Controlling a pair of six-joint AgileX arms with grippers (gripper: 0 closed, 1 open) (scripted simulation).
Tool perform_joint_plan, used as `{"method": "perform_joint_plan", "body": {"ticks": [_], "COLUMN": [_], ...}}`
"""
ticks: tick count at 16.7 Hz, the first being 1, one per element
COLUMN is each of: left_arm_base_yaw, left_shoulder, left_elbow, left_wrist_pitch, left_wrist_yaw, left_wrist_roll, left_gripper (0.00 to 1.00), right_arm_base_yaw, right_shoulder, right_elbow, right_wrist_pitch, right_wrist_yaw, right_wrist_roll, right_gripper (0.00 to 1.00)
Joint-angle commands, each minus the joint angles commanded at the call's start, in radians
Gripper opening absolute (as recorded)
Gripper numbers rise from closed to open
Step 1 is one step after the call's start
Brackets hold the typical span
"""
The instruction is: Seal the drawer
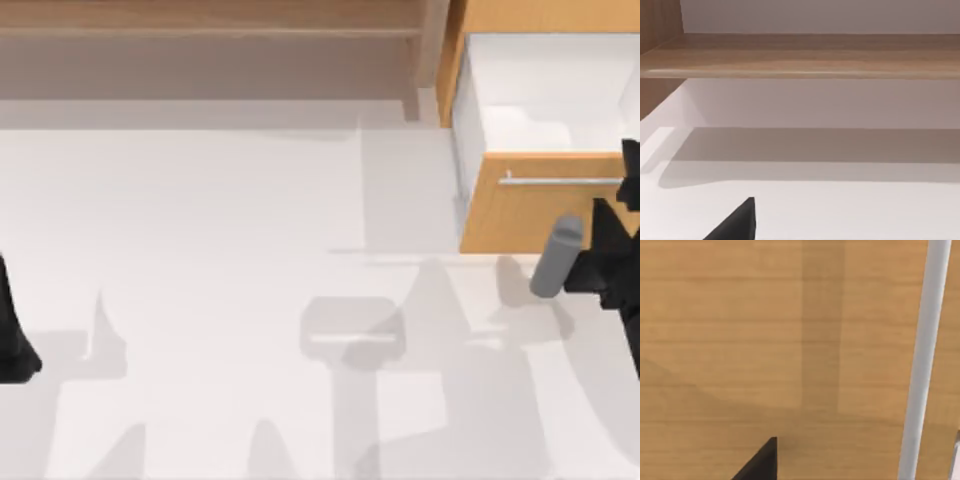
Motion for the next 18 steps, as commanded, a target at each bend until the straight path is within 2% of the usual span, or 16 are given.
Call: {"method": "perform_joint_plan", "body": {"ticks": [9,18], "left_arm_base_yaw": [0.000,0.000], "left_shoulder": [0.000,0.000], "left_elbow": [0.000,0.000], "left_wrist_pitch": [0.000,0.000], "left_wrist_yaw": [0.000,0.000], "left_wrist_roll": [0.000,0.000], "left_gripper": [1.00,1.00], "right_arm_base_yaw": [0.000,0.001], "right_shoulder": [0.000,0.002], "right_elbow": [0.000,-0.001], "right_wrist_pitch": [0.000,-0.003], "right_wrist_yaw": [0.000,0.000], "right_wrist_roll": [0.000,0.003], "right_gripper": [0.02,0.00]}}
